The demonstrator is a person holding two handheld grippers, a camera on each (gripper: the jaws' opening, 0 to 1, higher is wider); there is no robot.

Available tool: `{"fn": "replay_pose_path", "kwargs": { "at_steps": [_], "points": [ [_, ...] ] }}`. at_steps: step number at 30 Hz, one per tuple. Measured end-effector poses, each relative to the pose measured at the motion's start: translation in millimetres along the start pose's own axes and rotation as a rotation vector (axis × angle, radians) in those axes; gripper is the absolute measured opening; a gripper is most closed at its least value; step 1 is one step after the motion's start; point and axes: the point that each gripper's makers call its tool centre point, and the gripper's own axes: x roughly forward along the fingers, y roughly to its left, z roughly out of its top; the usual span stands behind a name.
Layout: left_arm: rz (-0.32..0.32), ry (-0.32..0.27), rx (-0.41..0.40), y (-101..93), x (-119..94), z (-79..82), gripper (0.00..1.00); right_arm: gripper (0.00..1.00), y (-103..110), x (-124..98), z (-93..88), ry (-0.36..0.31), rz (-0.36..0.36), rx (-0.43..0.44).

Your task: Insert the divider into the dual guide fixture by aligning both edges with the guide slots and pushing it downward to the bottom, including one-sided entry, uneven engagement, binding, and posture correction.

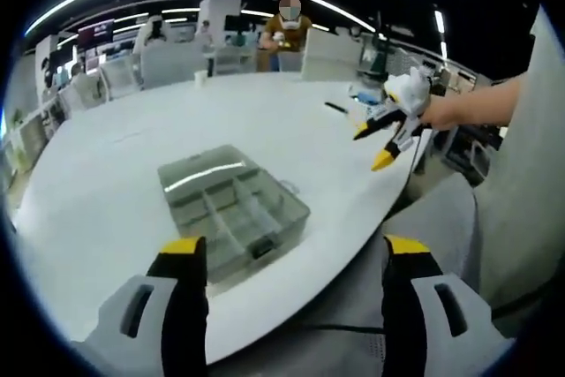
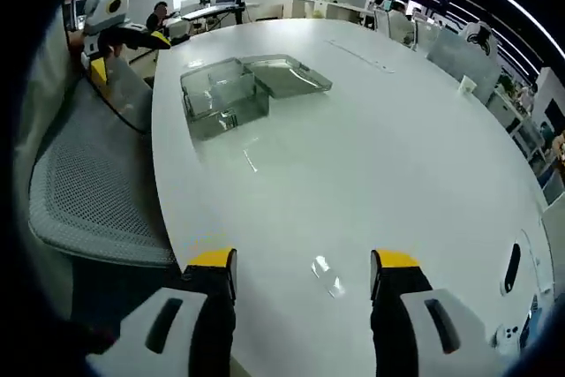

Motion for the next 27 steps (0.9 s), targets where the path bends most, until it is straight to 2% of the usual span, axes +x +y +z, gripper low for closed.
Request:
{"fn": "replay_pose_path", "kwargs": {
  "at_steps": [3,9,17,27],
  "points": [
    [0.008,-0.001,0.000,4.0,-1,1.4,0.80,0.56,-6,3,-6.5,0.027,-0.013,-0.010],
    [0.011,0.012,0.007,6.8,-2,-0.5,0.80,0.54,-13,7,-9.9,0.037,-0.009,-0.021],
    [0.013,0.016,0.009,5.0,-1,0.4,0.80,0.52,-19,18,-20.3,0.077,0.032,-0.056],
    [0.018,0.028,0.013,3.1,0,-1.6,0.80,0.48,-25,29,-17.2,0.088,0.066,-0.107]
  ]
}}
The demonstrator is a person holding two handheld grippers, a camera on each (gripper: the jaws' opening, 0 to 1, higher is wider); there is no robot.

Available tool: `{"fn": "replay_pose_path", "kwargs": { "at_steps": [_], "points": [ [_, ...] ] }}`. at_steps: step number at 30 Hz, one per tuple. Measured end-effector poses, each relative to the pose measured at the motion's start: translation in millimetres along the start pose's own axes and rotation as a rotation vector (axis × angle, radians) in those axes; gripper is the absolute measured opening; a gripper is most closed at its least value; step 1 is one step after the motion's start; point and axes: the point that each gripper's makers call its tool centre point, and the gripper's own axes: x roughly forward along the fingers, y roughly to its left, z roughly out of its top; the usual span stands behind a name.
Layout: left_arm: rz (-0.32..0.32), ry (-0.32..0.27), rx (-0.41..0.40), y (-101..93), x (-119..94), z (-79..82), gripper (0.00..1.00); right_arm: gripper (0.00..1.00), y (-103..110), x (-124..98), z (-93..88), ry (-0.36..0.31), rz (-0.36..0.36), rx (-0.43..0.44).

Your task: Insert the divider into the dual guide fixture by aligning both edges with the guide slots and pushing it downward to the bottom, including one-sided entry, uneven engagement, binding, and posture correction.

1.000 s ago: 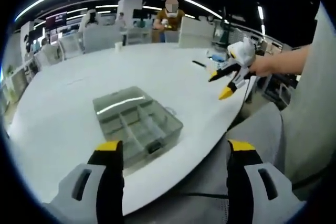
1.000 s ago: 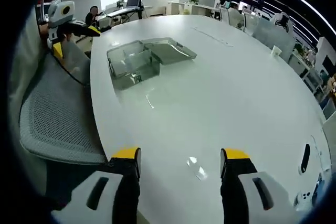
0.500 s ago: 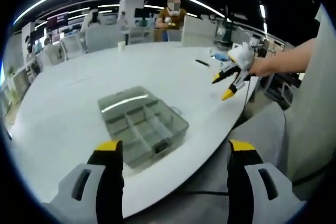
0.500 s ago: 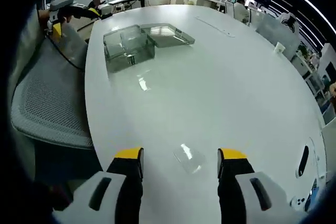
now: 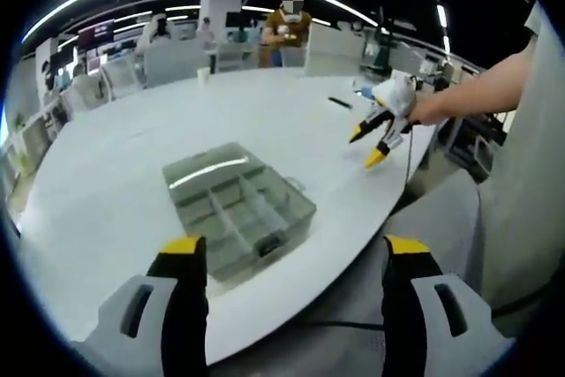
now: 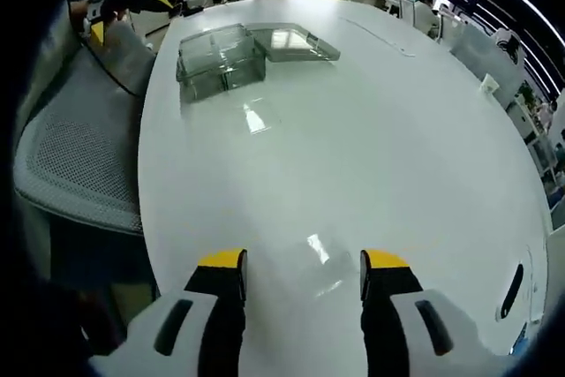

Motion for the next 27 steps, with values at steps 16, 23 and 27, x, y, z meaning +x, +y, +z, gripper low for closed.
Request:
{"fn": "replay_pose_path", "kwargs": {
  "at_steps": [16,23,27],
  "points": [
    [0.010,0.019,-0.003,1.6,-1,-2.6,0.80,0.48,2,11,-2.5,0.022,0.097,-0.046],
    [0.008,0.022,-0.002,1.2,2,-2.1,0.80,0.49,-2,13,-9.8,0.054,0.126,-0.062],
    [0.009,0.026,-0.001,2.1,2,-2.7,0.80,0.47,-1,13,-11.1,0.059,0.144,-0.073]
  ]
}}
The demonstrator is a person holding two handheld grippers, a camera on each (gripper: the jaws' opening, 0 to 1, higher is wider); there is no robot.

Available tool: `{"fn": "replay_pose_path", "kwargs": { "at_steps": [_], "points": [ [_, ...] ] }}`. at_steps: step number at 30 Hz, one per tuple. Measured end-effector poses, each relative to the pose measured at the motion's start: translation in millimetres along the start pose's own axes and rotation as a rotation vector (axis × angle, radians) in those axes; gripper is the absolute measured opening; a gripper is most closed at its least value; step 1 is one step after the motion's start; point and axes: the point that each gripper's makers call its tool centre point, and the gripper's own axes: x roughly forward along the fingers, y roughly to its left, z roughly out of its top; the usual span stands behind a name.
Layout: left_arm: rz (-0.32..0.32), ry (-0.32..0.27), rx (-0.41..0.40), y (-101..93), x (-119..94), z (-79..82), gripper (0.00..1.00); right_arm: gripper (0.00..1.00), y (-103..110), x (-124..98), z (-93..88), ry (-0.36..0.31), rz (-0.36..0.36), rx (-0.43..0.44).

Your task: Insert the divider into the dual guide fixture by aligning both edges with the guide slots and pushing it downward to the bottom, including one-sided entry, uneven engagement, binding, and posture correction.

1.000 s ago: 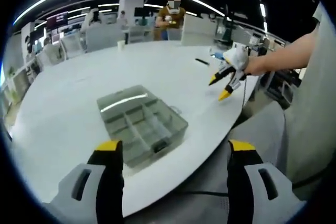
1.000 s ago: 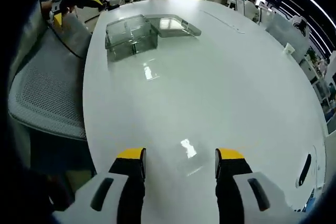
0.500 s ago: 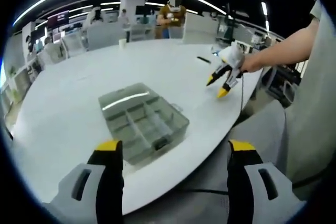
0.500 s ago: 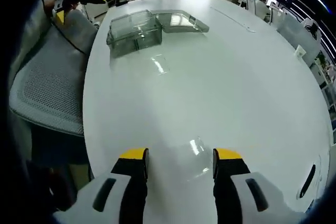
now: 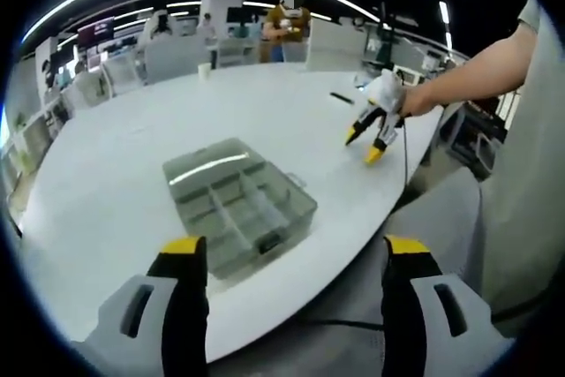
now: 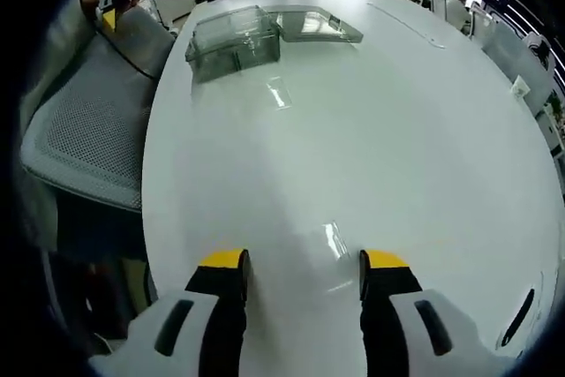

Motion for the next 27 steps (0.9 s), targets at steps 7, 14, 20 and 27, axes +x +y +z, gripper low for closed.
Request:
{"fn": "replay_pose_path", "kwargs": {
  "at_steps": [7,14,20,27],
  "points": [
    [-0.001,-0.003,-0.004,-1.0,2,2.0,0.79,0.41,-2,-1,-2.7,0.024,0.007,-0.021],
    [0.002,-0.006,-0.019,-0.4,4,0.0,0.78,0.32,6,-1,-1.5,0.038,0.015,-0.049],
    [0.005,-0.013,-0.030,0.3,3,-1.0,0.77,0.30,6,-1,-2.3,0.060,0.000,-0.026],
    [0.009,-0.020,-0.043,1.0,2,-1.8,0.76,0.29,8,-1,-1.1,0.084,-0.004,-0.052]
  ]
}}
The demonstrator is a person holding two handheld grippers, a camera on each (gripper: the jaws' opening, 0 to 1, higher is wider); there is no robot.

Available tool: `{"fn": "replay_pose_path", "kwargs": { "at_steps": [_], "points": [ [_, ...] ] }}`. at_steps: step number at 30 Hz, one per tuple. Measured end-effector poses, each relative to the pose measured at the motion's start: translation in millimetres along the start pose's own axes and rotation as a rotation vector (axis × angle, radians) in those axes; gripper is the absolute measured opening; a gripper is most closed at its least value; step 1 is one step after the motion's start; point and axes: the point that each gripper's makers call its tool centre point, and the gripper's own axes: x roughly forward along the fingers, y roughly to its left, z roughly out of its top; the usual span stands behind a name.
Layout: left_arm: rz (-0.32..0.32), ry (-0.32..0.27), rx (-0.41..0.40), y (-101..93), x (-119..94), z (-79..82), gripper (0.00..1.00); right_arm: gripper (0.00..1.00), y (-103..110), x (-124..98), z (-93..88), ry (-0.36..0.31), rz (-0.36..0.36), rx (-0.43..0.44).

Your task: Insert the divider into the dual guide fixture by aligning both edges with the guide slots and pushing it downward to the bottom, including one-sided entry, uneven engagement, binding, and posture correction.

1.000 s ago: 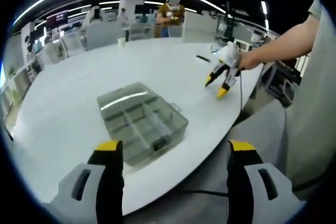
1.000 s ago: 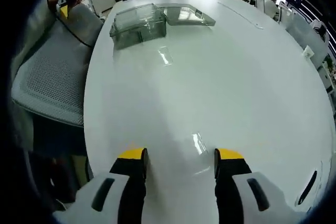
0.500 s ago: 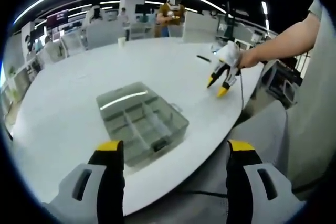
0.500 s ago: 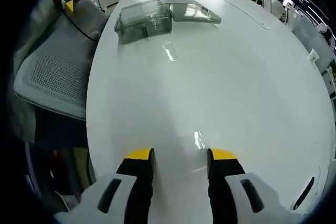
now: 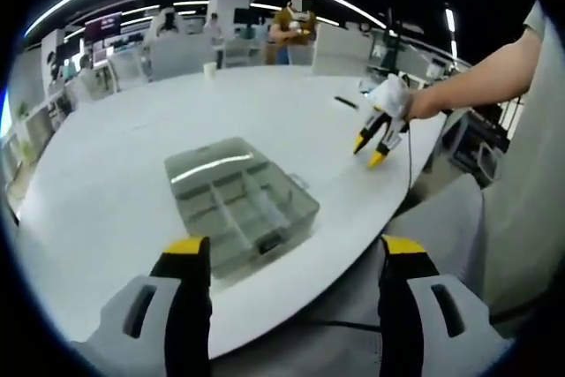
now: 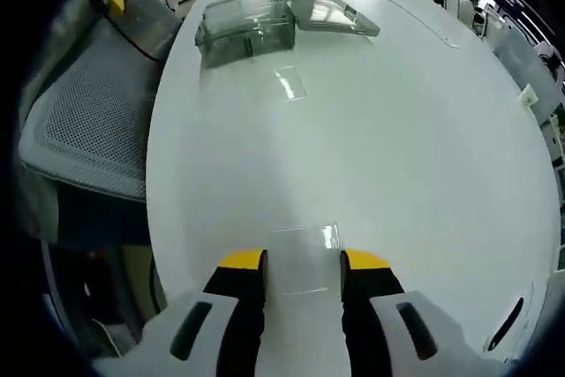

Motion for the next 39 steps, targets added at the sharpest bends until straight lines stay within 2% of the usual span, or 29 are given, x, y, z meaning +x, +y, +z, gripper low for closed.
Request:
{"fn": "replay_pose_path", "kwargs": {
  "at_steps": [4,9,16,25,33,39],
  "points": [
    [-0.002,-0.001,0.000,-1.2,0.1,-0.9,0.76,0.30,0.7,0.6,0.5,0.011,0.010,-0.012],
    [-0.004,0.001,0.000,-2.8,-0.5,-1.3,0.76,0.37,-0.3,2.1,2.4,0.022,0.023,-0.019],
    [0.000,0.005,-0.003,-1.0,-0.8,-2.7,0.76,0.30,-2.4,2.7,2.6,0.037,0.033,-0.030],
    [-0.002,0.004,-0.004,0.1,1.8,-1.1,0.76,0.29,-1.2,3.1,3.2,0.071,0.035,-0.053],
    [-0.009,0.003,-0.007,-1.7,3.0,-1.5,0.76,0.28,0.6,2.7,4.7,0.161,0.024,-0.038],
    [-0.017,0.001,-0.007,-5.4,3.7,-1.0,0.76,0.28,2.2,5.1,3.8,0.192,0.023,-0.043]
  ]
}}
